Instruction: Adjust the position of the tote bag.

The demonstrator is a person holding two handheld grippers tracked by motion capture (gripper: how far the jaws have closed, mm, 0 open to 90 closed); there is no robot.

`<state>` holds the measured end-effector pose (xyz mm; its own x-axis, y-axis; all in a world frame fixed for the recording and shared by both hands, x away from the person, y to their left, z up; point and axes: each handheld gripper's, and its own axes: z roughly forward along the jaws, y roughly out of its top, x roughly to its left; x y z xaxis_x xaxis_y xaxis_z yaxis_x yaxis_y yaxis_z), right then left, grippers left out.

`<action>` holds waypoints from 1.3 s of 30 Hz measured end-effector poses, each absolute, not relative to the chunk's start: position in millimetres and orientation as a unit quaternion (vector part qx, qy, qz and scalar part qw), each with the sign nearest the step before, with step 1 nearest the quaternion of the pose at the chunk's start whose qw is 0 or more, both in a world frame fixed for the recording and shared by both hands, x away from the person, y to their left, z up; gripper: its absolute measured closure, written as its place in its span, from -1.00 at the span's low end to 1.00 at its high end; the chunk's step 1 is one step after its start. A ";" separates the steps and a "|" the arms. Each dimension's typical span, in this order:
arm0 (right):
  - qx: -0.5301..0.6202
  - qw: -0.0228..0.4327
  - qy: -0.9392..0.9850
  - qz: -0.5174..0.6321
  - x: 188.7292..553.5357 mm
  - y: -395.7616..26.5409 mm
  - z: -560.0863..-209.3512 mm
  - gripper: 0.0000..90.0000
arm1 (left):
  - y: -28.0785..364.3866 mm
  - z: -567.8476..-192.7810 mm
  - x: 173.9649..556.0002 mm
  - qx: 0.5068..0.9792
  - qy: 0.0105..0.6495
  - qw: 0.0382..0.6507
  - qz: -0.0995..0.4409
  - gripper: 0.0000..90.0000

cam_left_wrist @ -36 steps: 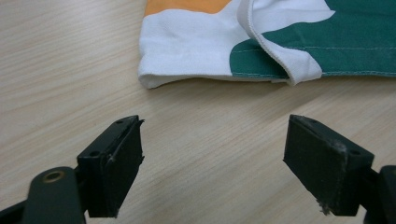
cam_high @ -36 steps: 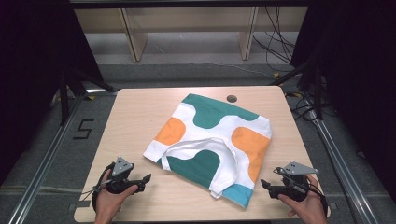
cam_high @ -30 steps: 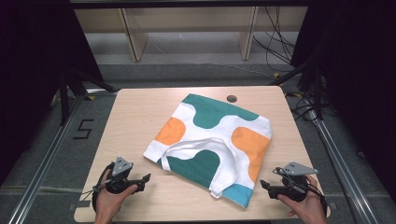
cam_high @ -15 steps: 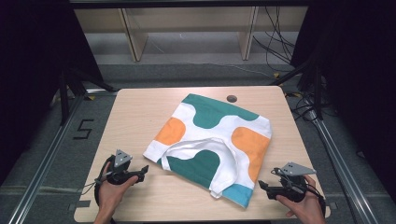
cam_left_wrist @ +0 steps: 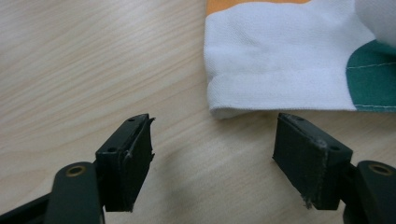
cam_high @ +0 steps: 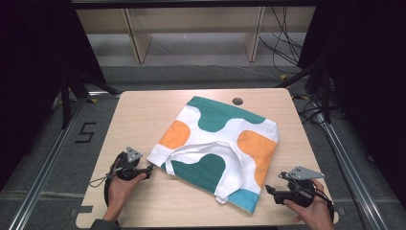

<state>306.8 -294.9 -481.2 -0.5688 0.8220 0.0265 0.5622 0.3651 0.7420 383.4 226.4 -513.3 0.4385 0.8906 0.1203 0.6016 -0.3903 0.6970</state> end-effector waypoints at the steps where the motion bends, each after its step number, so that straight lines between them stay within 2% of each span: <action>1: 0.439 0.173 0.802 0.366 305.1 -293.5 -481.1 -0.50 | 225.7 -513.7 385.3 0.798 0.465 0.289 0.252 -0.39; 9: 0.417 0.180 0.811 0.369 308.3 -296.7 -480.2 -0.49 | 221.7 -511.6 393.6 0.791 0.460 0.303 0.266 -0.34; 11: 0.426 0.179 0.807 0.369 307.3 -296.2 -479.2 -0.49 | 221.2 -509.9 394.0 0.793 0.454 0.304 0.270 -0.26; 15: 0.424 0.173 0.810 0.366 307.4 -295.2 -479.9 -0.48 | 219.4 -507.0 398.3 0.772 0.456 0.346 0.276 -0.10; 18: 0.420 0.179 0.812 0.365 307.7 -294.8 -479.4 -0.48 | 216.8 -507.3 408.8 0.793 0.423 0.344 0.271 0.05; 20: 0.417 0.177 0.813 0.366 307.8 -294.8 -479.7 -0.48 | 212.4 -511.3 412.1 0.786 0.423 0.359 0.271 0.09; 21: 0.420 0.169 0.812 0.370 307.5 -294.0 -479.8 -0.48 | 213.1 -511.3 414.3 0.802 0.406 0.339 0.278 0.22; 23: 0.422 0.171 0.811 0.367 306.8 -293.8 -478.8 -0.48 | 210.5 -511.6 416.2 0.803 0.397 0.325 0.301 0.49; 24: 0.409 0.170 0.815 0.374 307.3 -293.0 -479.5 -0.49 | 210.2 -510.3 415.4 0.794 0.404 0.340 0.300 0.71; 28: 0.411 0.165 0.815 0.374 303.7 -289.2 -476.9 -0.49 | 211.6 -495.9 408.4 0.776 0.412 0.375 0.296 0.79; 34: 0.375 0.147 0.833 0.380 290.4 -266.1 -477.4 -0.51 | 210.1 -492.0 386.9 0.809 0.394 0.355 0.255 0.79; 38: 0.375 0.131 0.838 0.373 283.3 -257.7 -479.9 -0.51 | 207.5 -490.9 382.2 0.801 0.400 0.371 0.245 0.79; 39: 0.362 0.133 0.846 0.369 283.6 -258.2 -480.7 -0.51 | 208.7 -488.3 381.1 0.810 0.389 0.359 0.251 0.79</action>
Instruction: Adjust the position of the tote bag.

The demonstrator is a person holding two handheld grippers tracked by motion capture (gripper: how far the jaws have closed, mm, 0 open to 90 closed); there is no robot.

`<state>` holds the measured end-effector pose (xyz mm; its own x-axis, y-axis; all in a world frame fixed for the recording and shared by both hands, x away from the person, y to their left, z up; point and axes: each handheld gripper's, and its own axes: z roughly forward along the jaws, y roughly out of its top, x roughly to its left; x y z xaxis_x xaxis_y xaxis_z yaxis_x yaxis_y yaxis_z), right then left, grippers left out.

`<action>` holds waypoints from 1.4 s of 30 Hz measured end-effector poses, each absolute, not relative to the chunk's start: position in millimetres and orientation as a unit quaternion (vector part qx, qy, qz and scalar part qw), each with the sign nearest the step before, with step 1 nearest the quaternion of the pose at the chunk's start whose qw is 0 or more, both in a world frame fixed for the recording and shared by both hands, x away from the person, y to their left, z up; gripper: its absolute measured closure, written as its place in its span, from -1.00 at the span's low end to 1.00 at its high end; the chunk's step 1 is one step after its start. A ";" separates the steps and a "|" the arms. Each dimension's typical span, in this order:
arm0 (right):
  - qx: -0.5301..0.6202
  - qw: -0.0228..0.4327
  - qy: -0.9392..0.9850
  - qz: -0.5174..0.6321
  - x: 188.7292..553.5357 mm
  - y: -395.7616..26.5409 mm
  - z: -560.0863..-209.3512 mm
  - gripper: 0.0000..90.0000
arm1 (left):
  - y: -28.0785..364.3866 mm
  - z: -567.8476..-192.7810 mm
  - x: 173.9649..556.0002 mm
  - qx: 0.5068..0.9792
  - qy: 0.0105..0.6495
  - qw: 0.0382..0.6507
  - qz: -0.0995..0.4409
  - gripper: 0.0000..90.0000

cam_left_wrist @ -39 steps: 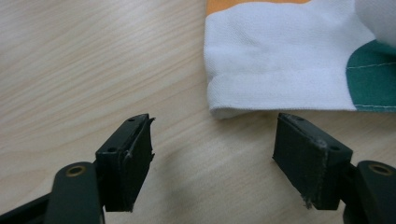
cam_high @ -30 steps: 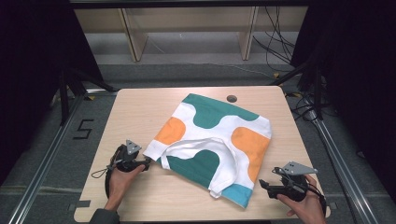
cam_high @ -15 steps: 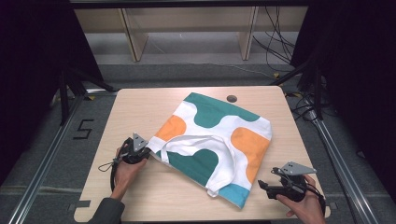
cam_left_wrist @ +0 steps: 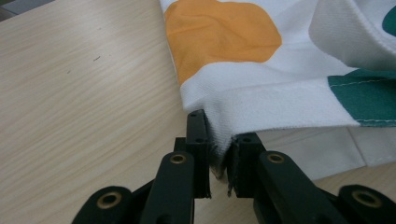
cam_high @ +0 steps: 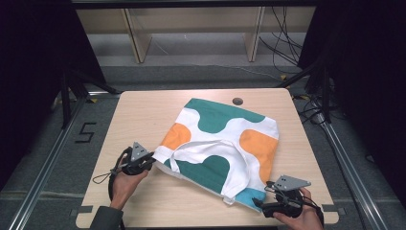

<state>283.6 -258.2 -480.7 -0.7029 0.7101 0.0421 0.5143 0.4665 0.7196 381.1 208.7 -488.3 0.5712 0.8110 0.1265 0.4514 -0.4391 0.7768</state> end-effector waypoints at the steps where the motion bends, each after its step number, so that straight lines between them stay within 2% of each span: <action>1: 0.360 0.132 0.848 0.365 282.4 -257.8 -481.4 -0.50 | 207.4 -488.7 380.8 0.809 0.389 0.365 0.248 0.79; 11: 0.356 0.123 0.867 0.327 269.3 -253.2 -491.9 -0.52 | 207.2 -489.5 379.0 0.805 0.398 0.372 0.235 0.77; 12: 0.351 0.138 0.869 0.321 269.4 -252.9 -493.8 -0.52 | 208.3 -488.8 378.8 0.811 0.394 0.365 0.232 0.77; 18: 0.350 0.161 0.877 0.286 268.7 -253.2 -498.5 -0.48 | 209.7 -490.1 374.0 0.819 0.389 0.359 0.224 0.76; 20: 0.354 0.168 0.874 0.287 269.2 -254.1 -498.0 -0.42 | 206.7 -492.4 371.9 0.809 0.396 0.372 0.224 0.75; 21: 0.358 0.172 0.867 0.300 269.3 -255.6 -494.4 -0.39 | 208.5 -490.7 369.0 0.824 0.382 0.356 0.222 0.75; 25: 0.358 0.192 0.858 0.315 270.9 -259.7 -490.6 -0.30 | 205.6 -492.1 362.4 0.828 0.376 0.356 0.217 0.74; 26: 0.355 0.206 0.852 0.325 272.3 -262.5 -489.2 -0.20 | 203.4 -493.4 359.7 0.826 0.376 0.359 0.216 0.73; 30: 0.380 0.228 0.838 0.319 272.7 -264.4 -487.0 -0.13 | 197.7 -494.6 349.6 0.840 0.356 0.348 0.216 0.72; 33: 0.382 0.230 0.842 0.303 277.4 -267.8 -491.6 0.13 | 193.0 -494.7 341.1 0.846 0.348 0.347 0.209 0.71; 34: 0.382 0.230 0.842 0.303 277.4 -267.8 -491.6 0.13 | 193.0 -494.7 341.1 0.846 0.348 0.347 0.209 0.71; 35: 0.372 0.228 0.846 0.308 280.3 -270.4 -490.9 0.47 | 191.5 -495.4 339.1 0.844 0.347 0.352 0.210 0.71; 37: 0.374 0.232 0.845 0.305 284.2 -272.9 -490.1 0.60 | 187.6 -494.6 331.7 0.849 0.334 0.349 0.212 0.72; 38: 0.374 0.232 0.845 0.305 284.2 -272.9 -490.1 0.60 | 187.6 -494.6 331.7 0.849 0.334 0.349 0.212 0.72; 39: 0.383 0.235 0.842 0.299 285.6 -274.5 -489.4 0.71 | 185.2 -492.0 325.0 0.853 0.326 0.346 0.217 0.73; 42: 0.360 0.248 0.847 0.302 289.7 -277.7 -488.4 0.79 | 183.6 -490.7 317.2 0.853 0.320 0.348 0.220 0.74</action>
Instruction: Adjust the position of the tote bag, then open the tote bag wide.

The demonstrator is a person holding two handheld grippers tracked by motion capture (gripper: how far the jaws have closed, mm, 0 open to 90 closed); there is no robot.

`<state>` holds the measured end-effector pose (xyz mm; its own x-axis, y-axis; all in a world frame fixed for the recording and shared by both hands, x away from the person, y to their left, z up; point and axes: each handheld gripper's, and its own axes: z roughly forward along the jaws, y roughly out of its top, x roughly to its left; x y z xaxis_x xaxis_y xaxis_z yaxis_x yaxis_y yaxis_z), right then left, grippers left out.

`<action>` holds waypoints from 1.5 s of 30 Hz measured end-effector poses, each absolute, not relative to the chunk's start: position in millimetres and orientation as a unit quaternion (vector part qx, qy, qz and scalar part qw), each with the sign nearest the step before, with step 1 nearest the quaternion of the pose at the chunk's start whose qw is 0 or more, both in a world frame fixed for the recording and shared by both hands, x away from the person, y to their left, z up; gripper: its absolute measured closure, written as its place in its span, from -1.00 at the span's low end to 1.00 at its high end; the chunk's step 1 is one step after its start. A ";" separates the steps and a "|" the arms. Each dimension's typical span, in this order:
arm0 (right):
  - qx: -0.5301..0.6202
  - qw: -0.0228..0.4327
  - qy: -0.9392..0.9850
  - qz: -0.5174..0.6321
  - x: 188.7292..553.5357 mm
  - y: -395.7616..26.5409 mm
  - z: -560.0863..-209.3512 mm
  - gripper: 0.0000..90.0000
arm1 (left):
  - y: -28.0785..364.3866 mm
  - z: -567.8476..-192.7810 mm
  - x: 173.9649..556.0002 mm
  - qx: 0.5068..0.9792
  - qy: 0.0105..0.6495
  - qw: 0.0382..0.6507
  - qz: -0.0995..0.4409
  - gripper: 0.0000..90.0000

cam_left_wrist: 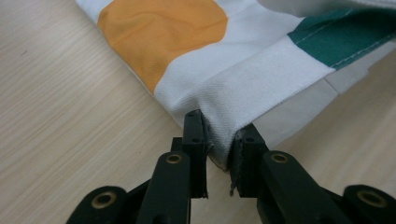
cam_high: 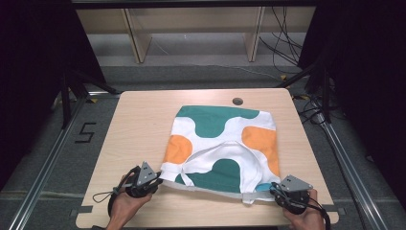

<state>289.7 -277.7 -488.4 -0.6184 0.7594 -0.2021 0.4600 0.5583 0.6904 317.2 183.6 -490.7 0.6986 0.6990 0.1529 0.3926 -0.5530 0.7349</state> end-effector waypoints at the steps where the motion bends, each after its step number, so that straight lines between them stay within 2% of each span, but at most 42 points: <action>1: 0.362 0.256 0.843 0.304 290.9 -278.6 -486.3 0.83 | 183.8 -490.3 313.0 0.855 0.316 0.347 0.220 0.75; 7: 0.350 0.252 0.847 0.310 303.7 -277.1 -485.5 0.87 | 187.7 -491.4 283.2 0.860 0.310 0.350 0.207 0.75; 12: 0.347 0.250 0.843 0.326 303.5 -275.9 -480.0 0.82 | 193.0 -489.8 280.3 0.856 0.316 0.351 0.210 0.68; 13: 0.343 0.251 0.844 0.328 303.2 -275.8 -480.1 0.73 | 193.7 -491.1 282.0 0.853 0.320 0.353 0.212 0.68; 14: 0.348 0.242 0.844 0.329 302.7 -275.1 -481.2 0.55 | 194.5 -491.7 283.6 0.853 0.322 0.350 0.214 0.62; 15: 0.348 0.246 0.843 0.328 304.0 -274.3 -484.1 0.48 | 193.8 -492.3 285.2 0.853 0.323 0.349 0.215 0.58; 18: 0.351 0.240 0.849 0.313 307.0 -270.0 -489.6 0.34 | 189.4 -491.7 288.2 0.855 0.314 0.343 0.230 0.40; 19: 0.343 0.246 0.853 0.309 309.1 -269.0 -491.5 0.34 | 187.8 -491.9 290.0 0.855 0.312 0.343 0.232 0.31; 20: 0.343 0.246 0.853 0.309 309.1 -269.0 -491.5 0.34 | 186.8 -492.5 292.0 0.855 0.312 0.343 0.233 0.31; 21: 0.345 0.237 0.851 0.318 310.5 -271.1 -491.7 0.51 | 185.8 -494.0 296.1 0.852 0.320 0.348 0.226 0.32; 23: 0.345 0.229 0.850 0.325 311.2 -273.3 -491.5 0.58 | 186.6 -493.9 297.9 0.851 0.319 0.348 0.230 0.33; 26: 0.339 0.227 0.848 0.337 313.1 -278.0 -490.0 0.80 | 185.7 -490.2 300.1 0.846 0.320 0.358 0.232 0.53; 27: 0.338 0.229 0.847 0.341 313.2 -277.8 -488.0 0.87 | 185.7 -488.9 300.8 0.852 0.312 0.349 0.235 0.66; 33: 0.335 0.236 0.838 0.361 309.8 -279.8 -480.8 0.90 | 183.3 -492.5 301.5 0.856 0.308 0.343 0.232 0.81; 45: 0.341 0.235 0.818 0.399 288.7 -286.2 -464.8 0.91 | 185.2 -476.8 289.7 0.840 0.301 0.384 0.239 0.85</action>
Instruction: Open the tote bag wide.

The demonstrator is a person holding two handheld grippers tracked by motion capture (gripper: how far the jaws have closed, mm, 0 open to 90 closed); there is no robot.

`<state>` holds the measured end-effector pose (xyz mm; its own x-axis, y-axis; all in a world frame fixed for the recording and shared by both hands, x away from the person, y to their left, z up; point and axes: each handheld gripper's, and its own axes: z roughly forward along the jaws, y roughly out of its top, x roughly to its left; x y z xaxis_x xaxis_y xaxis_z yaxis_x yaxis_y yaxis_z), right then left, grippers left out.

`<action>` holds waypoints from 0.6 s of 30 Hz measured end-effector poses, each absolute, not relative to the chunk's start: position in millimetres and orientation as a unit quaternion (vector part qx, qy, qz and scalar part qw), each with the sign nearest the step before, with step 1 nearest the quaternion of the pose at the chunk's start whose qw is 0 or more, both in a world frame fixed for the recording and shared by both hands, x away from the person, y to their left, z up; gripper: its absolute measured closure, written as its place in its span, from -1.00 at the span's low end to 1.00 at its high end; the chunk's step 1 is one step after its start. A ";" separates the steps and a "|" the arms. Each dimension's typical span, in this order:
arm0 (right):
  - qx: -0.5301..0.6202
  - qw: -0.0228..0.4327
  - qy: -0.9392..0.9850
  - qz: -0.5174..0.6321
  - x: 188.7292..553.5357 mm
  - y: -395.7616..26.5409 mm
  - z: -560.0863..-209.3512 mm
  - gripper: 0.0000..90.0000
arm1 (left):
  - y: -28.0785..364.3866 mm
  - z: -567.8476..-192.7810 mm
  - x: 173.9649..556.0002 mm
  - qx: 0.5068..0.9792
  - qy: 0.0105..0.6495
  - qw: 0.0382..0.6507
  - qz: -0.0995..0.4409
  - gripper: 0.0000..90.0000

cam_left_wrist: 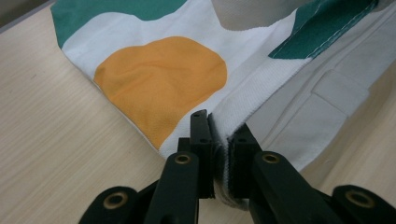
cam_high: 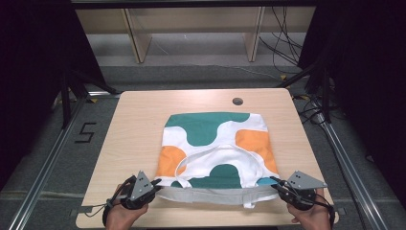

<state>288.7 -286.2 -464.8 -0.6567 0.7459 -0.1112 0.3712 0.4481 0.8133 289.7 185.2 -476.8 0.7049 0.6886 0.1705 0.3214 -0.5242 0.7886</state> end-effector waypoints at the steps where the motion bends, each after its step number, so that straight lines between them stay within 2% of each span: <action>1: 0.341 0.235 0.818 0.399 288.7 -286.2 -464.8 0.91 | 185.2 -476.8 289.7 0.840 0.301 0.384 0.239 0.85; 10: 0.340 0.236 0.808 0.420 292.3 -286.6 -450.0 0.91 | 189.3 -465.6 294.8 0.823 0.314 0.414 0.230 0.86; 17: 0.339 0.239 0.798 0.438 300.6 -287.3 -430.3 0.92 | 189.3 -439.9 300.7 0.811 0.300 0.433 0.255 0.90; 18: 0.325 0.252 0.797 0.443 304.9 -289.2 -426.2 0.92 | 190.2 -434.4 302.2 0.810 0.294 0.431 0.267 0.90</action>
<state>304.9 -289.2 -426.2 -0.6621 0.7407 -0.1141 0.2945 0.3972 0.8692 302.2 190.2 -434.4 0.6844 0.7070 0.1782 0.2470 -0.4548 0.8557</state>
